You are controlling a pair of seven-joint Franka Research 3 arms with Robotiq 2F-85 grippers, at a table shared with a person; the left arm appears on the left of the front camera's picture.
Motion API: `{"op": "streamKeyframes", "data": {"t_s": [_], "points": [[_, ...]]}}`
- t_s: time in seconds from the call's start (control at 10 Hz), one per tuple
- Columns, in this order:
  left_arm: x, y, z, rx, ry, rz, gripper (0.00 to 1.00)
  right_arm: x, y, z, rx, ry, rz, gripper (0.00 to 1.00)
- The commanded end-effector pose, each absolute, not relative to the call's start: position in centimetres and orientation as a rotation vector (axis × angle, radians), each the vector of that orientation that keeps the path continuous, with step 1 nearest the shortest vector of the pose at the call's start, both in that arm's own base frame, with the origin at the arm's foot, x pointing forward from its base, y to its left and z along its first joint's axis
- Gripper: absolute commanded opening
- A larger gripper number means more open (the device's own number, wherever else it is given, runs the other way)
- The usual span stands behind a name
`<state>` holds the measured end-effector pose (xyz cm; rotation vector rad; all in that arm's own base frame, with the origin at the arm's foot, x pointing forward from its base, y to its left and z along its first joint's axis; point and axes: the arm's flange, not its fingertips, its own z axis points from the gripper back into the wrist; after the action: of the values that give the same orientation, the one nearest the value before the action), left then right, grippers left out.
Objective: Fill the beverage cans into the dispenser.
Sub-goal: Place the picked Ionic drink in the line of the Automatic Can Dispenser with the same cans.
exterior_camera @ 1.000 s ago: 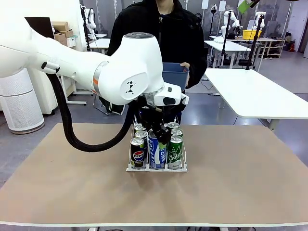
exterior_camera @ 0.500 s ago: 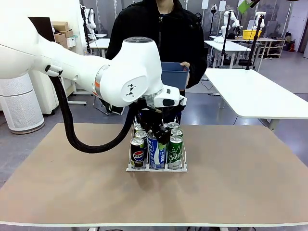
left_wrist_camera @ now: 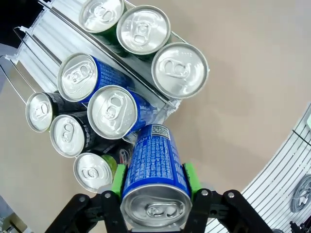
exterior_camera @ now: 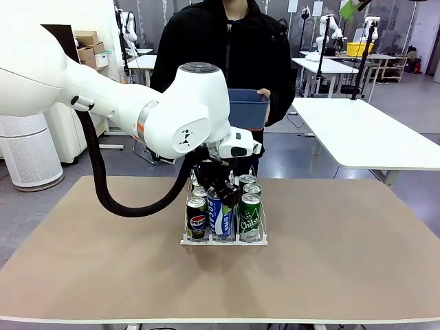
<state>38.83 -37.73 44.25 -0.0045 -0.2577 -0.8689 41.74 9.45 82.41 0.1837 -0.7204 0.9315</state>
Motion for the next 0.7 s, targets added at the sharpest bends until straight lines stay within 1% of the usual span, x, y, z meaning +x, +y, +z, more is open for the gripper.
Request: {"op": "streamKeyframes", "data": {"t_s": [0.0, 0.3, 0.6], "points": [[41.0, -37.8, 44.0, -0.004, -0.378, -0.828, 0.57, 41.6, 9.4, 82.3, 0.186, -0.719, 0.925, 1.0], [42.6, -37.6, 43.0, -0.072, -0.392, -0.798, 0.57, 41.6, 9.4, 82.3, 0.186, -0.719, 0.925, 1.0], [43.0, -37.7, 41.8, -0.078, -0.37, -0.8, 0.57, 41.6, 9.4, 82.3, 0.186, -0.719, 0.925, 1.0]]}}
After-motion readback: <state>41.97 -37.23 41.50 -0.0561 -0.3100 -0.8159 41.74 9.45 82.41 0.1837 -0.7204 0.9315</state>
